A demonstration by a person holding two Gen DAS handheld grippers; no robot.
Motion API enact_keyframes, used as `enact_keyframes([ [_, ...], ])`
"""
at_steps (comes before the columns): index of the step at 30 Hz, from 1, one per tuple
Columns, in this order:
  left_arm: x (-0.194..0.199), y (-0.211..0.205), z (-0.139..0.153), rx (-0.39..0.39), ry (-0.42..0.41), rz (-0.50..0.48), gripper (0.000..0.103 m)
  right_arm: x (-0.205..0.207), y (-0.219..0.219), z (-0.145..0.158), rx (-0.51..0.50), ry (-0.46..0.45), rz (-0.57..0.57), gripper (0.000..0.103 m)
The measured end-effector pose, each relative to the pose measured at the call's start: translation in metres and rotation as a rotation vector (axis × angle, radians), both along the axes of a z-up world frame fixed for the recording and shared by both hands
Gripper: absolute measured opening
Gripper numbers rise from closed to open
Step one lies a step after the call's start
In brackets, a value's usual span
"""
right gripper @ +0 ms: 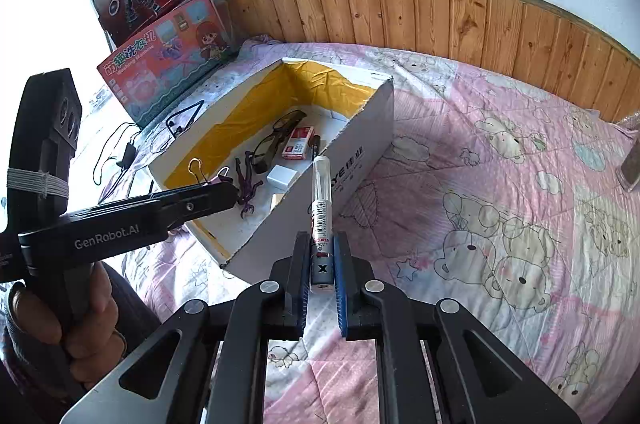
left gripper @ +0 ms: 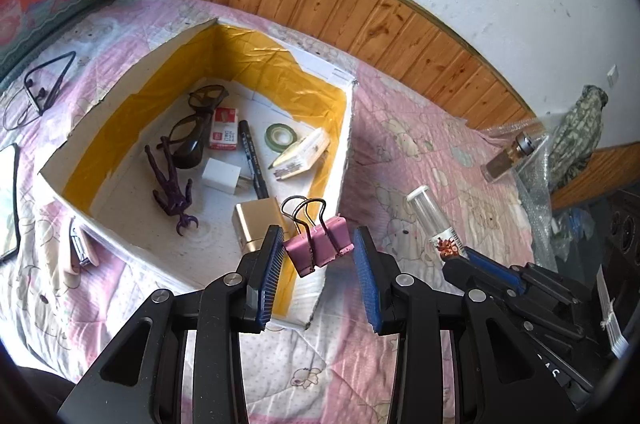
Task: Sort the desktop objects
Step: 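Carry the binder clip and white tube over the cardboard box with both grippers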
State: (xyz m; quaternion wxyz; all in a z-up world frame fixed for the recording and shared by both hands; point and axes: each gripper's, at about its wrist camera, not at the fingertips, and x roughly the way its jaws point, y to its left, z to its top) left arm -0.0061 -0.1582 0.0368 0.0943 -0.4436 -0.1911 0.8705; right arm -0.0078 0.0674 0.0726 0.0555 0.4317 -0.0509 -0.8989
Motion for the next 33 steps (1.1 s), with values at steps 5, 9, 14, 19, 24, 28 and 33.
enact_keyframes([
  [5, -0.004, -0.006, 0.003, -0.020, 0.006, 0.007, 0.037, -0.009, -0.014, 0.006, 0.015, 0.008, 0.036, 0.012],
  [9, -0.008, -0.015, 0.006, -0.030, 0.010, 0.019, 0.037, -0.018, -0.023, 0.011, 0.027, 0.016, 0.059, 0.012],
  [14, -0.018, -0.028, 0.010, -0.028, 0.011, 0.034, 0.037, -0.030, -0.034, 0.019, 0.043, 0.026, 0.084, 0.012],
  [19, -0.031, -0.040, 0.014, -0.034, 0.014, 0.049, 0.037, -0.045, -0.043, 0.023, 0.056, 0.030, 0.099, 0.012],
  [24, -0.045, -0.050, 0.022, -0.054, 0.025, 0.059, 0.037, -0.061, -0.049, 0.024, 0.064, 0.027, 0.112, 0.012],
  [28, -0.057, -0.061, 0.023, -0.065, 0.023, 0.068, 0.037, -0.075, -0.052, 0.023, 0.067, 0.020, 0.120, 0.012],
  [33, -0.067, -0.072, 0.008, -0.031, -0.020, 0.079, 0.037, -0.092, -0.054, 0.019, 0.079, 0.006, 0.129, 0.012],
])
